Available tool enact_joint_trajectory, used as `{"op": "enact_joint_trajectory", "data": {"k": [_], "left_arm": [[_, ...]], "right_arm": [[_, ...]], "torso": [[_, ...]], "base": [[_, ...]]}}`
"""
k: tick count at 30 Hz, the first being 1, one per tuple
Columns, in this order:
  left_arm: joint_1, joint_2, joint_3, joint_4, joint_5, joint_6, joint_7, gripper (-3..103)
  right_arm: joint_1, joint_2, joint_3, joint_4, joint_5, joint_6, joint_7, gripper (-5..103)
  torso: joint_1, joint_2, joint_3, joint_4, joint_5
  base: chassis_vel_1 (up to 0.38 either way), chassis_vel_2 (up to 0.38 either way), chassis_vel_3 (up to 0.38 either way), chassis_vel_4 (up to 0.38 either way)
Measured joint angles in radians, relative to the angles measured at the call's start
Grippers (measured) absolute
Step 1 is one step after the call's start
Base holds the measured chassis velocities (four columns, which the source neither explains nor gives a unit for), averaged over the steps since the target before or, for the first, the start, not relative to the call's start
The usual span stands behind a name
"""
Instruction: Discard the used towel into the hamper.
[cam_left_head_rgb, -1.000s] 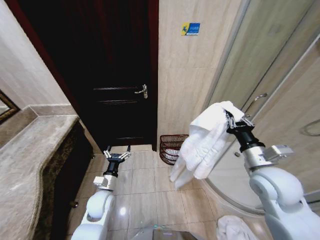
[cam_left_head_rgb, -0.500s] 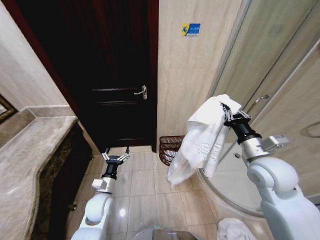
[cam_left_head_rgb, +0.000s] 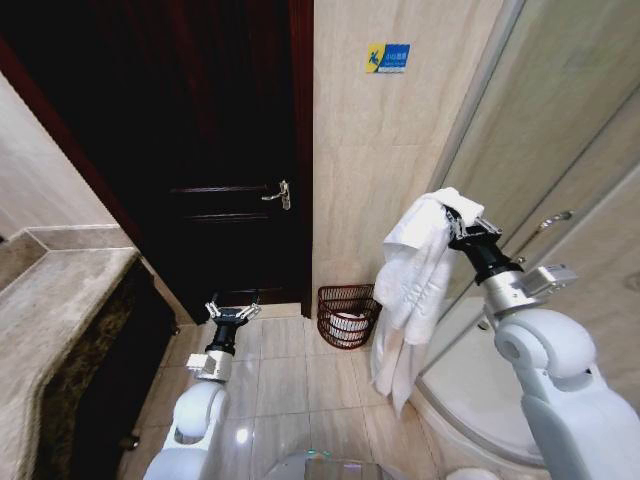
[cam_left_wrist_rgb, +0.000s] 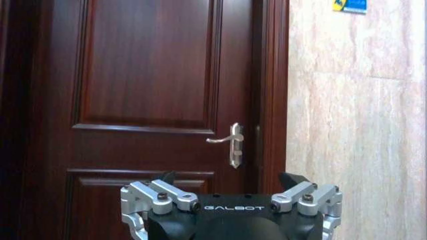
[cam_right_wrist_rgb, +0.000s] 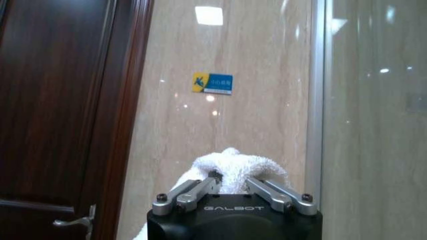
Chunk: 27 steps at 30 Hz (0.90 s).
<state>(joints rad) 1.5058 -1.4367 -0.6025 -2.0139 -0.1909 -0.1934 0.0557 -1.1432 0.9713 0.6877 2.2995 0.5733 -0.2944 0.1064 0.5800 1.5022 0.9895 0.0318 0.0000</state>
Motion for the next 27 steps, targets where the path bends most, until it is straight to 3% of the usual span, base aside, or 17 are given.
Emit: {"op": "enact_joint_trajectory", "data": {"k": [14, 27], "left_arm": [[0.005, -0.002, 0.002, -0.008, 0.007, 0.028, 0.007, 100], [0.010, 0.000, 0.001, -0.001, 0.007, -0.016, -0.008, 100]], "right_arm": [[-0.034, 0.008, 0.017, 0.018, -0.006, -0.002, 0.004, 6], [-0.025, 0.007, 0.012, 0.025, 0.015, -0.007, 0.027, 6]], "torso": [[-0.001, 0.000, 0.000, -0.0003, 0.0001], [0.000, 0.000, 0.000, -0.0003, -0.0001]], "base": [[-0.020, 0.042, 0.045, -0.010], [0.034, 0.030, 0.028, 0.039]]}}
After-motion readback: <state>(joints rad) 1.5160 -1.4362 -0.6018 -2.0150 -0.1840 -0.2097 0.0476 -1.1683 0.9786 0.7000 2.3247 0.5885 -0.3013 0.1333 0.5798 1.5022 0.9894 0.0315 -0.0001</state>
